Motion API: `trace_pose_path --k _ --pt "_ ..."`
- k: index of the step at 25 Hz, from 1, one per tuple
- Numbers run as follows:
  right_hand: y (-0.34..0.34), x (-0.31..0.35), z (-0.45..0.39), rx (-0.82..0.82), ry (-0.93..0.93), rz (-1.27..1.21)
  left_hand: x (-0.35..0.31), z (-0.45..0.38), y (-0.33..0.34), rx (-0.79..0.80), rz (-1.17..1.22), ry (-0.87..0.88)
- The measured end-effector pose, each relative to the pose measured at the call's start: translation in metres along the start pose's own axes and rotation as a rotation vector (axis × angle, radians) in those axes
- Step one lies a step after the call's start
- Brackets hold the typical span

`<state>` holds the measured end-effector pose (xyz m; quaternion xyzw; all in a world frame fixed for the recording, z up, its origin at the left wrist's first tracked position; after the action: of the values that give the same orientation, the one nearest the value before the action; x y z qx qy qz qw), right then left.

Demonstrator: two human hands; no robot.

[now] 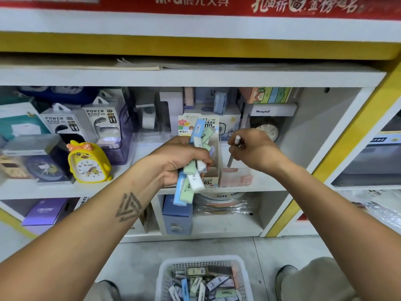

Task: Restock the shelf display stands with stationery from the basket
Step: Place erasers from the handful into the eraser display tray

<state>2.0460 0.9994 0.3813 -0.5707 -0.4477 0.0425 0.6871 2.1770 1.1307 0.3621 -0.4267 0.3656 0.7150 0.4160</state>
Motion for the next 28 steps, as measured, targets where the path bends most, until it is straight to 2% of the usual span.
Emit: trace_pose_path --k 5,8,12,14,25,28 --pt "0.003 -0.01 0.012 0.092 0.001 -0.149 0.001 -0.002 0.004 0.002 -0.001 -0.004" --pt "-0.002 -0.015 0.011 0.051 -0.021 -0.253 0.003 -0.004 0.009 0.018 -0.006 -0.004" --pt "-0.017 -0.018 -0.004 -0.2 -0.067 -0.159 0.006 -0.005 0.01 0.027 0.007 -0.014" --pt "-0.015 -0.016 -0.012 -0.27 -0.103 -0.101 0.008 -0.006 0.007 0.03 0.019 -0.021" --pt "0.016 0.0 -0.031 -0.174 -0.281 0.135 0.008 -0.01 -0.012 0.025 0.052 -0.018" --pt "0.022 0.002 -0.03 -0.205 -0.298 0.115 0.009 -0.008 -0.014 0.029 0.045 -0.017"
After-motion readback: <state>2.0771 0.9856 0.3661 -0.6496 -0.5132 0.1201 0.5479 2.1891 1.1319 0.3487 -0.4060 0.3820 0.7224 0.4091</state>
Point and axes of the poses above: each hand's wrist, its own z-axis away from the middle knuckle, its own y-axis out of the palm, x = y × z, the point moved 5 cm from there along -z, towards the middle knuckle, and after that the axes turned 2 degrees about x, right-handed, at the moved point
